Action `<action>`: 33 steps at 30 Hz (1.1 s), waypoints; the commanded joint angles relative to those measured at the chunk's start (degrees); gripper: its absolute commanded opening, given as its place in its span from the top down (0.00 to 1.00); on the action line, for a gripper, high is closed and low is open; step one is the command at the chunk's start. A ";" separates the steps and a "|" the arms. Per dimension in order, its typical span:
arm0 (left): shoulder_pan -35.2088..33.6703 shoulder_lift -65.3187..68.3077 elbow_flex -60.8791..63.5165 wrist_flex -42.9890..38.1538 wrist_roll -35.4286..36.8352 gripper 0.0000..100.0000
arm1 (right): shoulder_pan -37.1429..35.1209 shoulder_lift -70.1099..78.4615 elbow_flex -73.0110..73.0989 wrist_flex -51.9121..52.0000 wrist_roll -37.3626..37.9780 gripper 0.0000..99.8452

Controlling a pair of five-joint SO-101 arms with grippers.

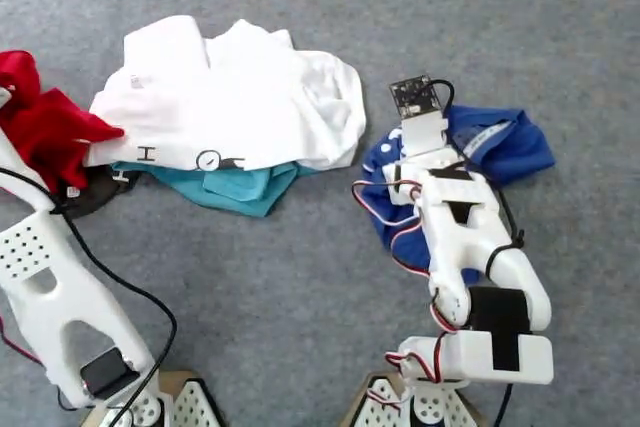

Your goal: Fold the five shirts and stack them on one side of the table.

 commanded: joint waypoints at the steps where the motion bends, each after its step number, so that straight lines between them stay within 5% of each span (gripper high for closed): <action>1: 2.86 -6.42 4.00 0.44 -1.41 0.78 | 0.44 -0.75 0.40 -0.70 0.35 0.99; 6: 11.12 -15.56 16.22 0.44 -1.49 0.61 | 0.44 -0.75 0.40 -0.70 0.35 0.99; 13: 27.74 -23.38 37.32 -4.13 -4.13 0.59 | 0.44 -0.75 0.40 -0.79 0.35 0.99; 22: 26.07 -9.49 48.48 -16.09 -4.40 0.59 | 0.44 -0.75 0.40 -0.62 0.44 0.99; 33: 27.30 1.58 39.52 -11.69 -4.48 0.91 | 0.53 -0.75 0.48 -0.53 0.44 0.99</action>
